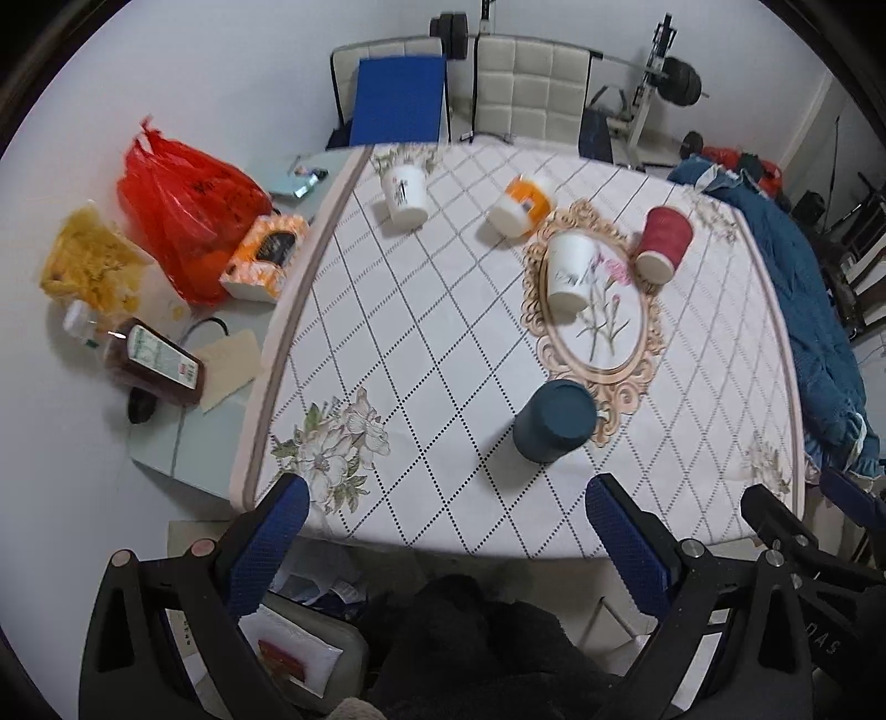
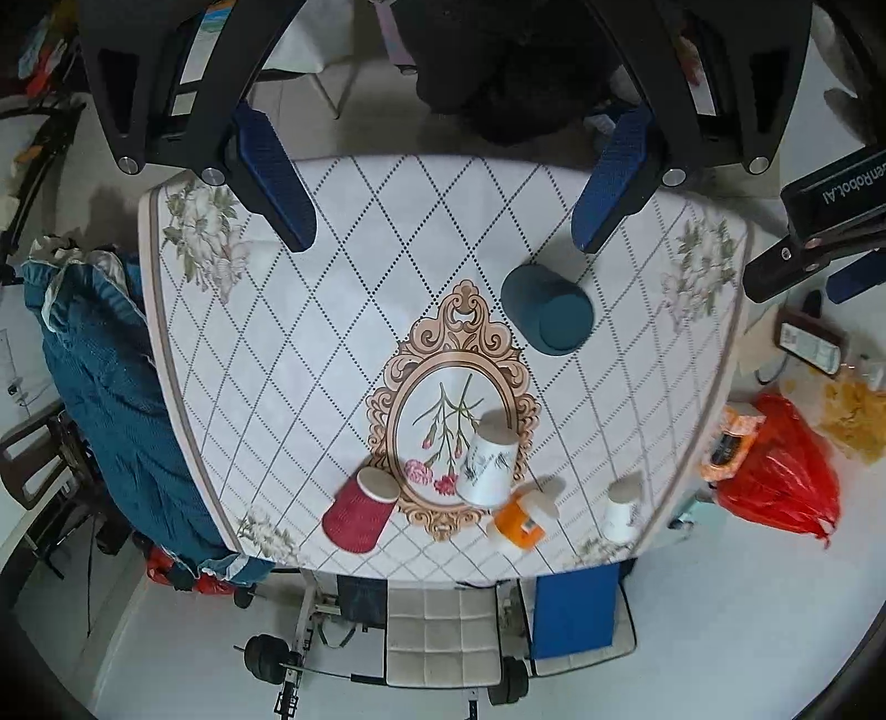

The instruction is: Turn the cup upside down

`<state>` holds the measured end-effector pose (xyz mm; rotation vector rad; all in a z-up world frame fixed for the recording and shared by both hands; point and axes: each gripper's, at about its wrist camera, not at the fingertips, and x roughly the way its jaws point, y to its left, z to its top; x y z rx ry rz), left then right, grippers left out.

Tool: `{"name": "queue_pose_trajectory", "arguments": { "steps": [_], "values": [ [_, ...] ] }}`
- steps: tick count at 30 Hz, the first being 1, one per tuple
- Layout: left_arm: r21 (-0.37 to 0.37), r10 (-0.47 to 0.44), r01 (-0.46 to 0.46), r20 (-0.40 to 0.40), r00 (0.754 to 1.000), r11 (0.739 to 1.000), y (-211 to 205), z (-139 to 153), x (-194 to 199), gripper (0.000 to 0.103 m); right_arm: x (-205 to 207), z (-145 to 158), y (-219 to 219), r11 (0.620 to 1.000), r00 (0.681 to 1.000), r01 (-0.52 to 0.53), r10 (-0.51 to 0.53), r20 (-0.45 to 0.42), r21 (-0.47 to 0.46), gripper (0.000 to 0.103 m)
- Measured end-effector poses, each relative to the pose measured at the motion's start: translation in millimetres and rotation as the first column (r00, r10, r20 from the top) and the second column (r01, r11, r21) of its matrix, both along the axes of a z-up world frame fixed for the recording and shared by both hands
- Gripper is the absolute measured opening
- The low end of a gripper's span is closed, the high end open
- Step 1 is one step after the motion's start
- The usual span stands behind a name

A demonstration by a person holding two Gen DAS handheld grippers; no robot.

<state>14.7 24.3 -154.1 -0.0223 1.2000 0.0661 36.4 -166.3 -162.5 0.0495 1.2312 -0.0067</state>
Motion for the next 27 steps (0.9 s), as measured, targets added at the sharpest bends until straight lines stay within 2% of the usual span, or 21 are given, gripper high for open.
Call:
{"name": "queue_pose_trajectory", "arguments": {
  "steps": [9,16,22,27],
  "values": [
    [-0.033,-0.036,0.039,0.083,0.996,0.999,-5,76,-48,0.102,-47,89,-9,1.000,0.995,0.001,-0.003,0.098,0.025,0.096],
    [-0.046,-0.057,0.062,0.095,0.994,0.997,-5,107,-70,0.102,-82,148,-12,0.999,0.984,0.033,-0.036,0.172,0.021,0.096],
    [-0.038,-0.059,0.064,0.113,0.992,0.997,-6,123,-81,0.102,-101,175,-14,0.999,0.980,0.040,-0.044,0.196,0.026,0.096],
    [-0.018,-0.063,0.066,0.114,0.991,0.998,-8,128,-90,0.102,-109,181,-12,0.999,0.980,0.040,-0.045,0.192,0.032,0.096]
  ]
}}
